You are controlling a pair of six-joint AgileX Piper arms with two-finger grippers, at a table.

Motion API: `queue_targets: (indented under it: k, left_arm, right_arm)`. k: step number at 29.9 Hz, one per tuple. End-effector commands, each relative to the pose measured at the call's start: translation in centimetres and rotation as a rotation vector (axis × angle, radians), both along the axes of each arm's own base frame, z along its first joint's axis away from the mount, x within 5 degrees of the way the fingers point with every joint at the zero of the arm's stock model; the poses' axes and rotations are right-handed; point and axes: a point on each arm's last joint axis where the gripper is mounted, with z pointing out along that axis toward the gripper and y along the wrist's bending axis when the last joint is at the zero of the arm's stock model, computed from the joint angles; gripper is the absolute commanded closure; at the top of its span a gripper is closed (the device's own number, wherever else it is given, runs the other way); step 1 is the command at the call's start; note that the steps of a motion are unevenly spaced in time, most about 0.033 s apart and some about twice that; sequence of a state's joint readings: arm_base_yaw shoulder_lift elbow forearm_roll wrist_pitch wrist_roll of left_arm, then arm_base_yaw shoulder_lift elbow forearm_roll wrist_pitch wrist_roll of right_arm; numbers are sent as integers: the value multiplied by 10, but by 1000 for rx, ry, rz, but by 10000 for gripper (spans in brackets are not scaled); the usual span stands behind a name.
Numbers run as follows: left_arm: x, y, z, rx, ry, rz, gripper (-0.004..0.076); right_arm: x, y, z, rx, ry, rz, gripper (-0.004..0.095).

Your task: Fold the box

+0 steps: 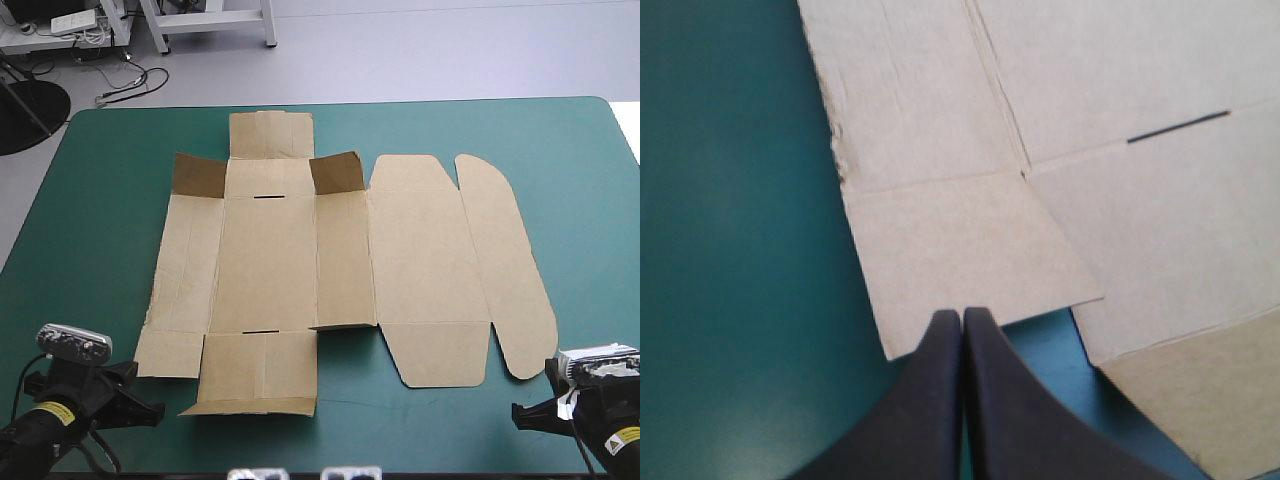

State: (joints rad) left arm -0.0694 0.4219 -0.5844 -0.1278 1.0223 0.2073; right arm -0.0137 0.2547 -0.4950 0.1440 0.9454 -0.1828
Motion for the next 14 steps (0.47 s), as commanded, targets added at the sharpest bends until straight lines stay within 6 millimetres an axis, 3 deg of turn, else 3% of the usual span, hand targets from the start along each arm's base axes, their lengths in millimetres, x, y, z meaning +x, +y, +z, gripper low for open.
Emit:
queue_targets:
  k: [1, 7, 10, 14]
  left_arm:
    - [3, -2, 41, -50, -103, 6, 734]
    - [17, -4, 97, -50, -147, -4, 734]
    - [32, -5, 113, -52, -148, -4, 734]
    - [64, -7, 116, -50, -105, 1, 734]
  right_arm:
    - [3, 0, 13, 1, -81, -2, 928]
    - [3, 0, 13, 1, -81, -2, 928]
    - [3, 0, 13, 1, -81, -2, 928]
    - [3, 0, 13, 1, -81, -2, 928]
